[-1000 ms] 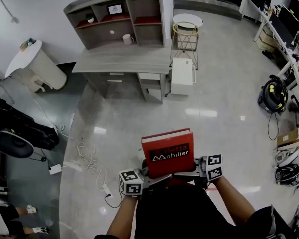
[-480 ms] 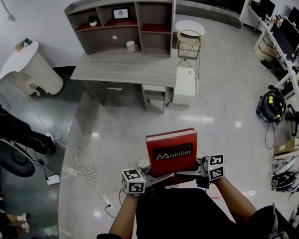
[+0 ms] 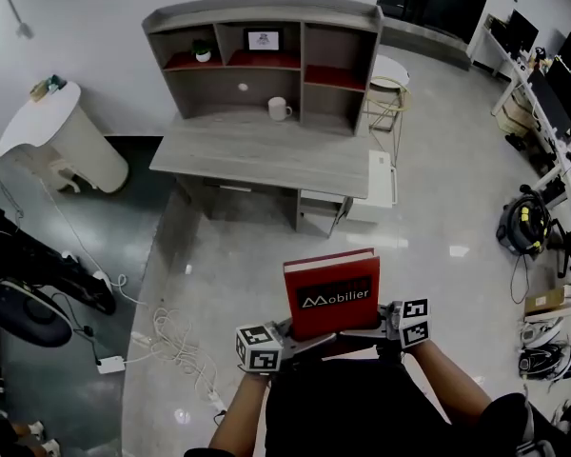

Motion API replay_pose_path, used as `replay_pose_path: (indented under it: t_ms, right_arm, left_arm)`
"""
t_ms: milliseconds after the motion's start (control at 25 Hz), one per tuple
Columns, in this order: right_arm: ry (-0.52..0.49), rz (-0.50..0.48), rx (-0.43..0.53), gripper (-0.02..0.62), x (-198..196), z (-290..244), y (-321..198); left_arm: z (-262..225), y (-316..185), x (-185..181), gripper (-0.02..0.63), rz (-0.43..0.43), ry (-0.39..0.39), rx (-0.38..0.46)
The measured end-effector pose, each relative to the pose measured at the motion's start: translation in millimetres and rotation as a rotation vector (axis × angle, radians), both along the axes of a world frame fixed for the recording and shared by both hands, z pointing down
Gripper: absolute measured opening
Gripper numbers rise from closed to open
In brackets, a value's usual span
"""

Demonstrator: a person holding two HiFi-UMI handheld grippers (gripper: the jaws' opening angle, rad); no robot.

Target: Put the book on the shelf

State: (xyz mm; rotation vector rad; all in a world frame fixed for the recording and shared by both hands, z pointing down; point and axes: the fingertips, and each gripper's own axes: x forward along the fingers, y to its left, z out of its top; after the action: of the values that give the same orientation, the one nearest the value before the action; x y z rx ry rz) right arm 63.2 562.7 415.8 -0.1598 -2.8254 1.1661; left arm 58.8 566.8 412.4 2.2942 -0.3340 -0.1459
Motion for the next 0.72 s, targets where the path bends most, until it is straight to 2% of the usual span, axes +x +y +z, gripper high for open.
replay_pose_path:
  t_ms: [400, 720]
  right_arm:
    - [0.018, -0.022, 0.013, 0.156, -102.1, 2.3, -52.3]
    - [0.048, -0.035, 0.009, 0.160, -140.6, 12.8, -57.3]
  left_arm:
    - [2.9, -51.6, -102.4, 0.156, -0.038, 0.017, 0.006]
    - [13.7, -55.9, -141.6, 0.156, -0.079, 0.044, -0.010]
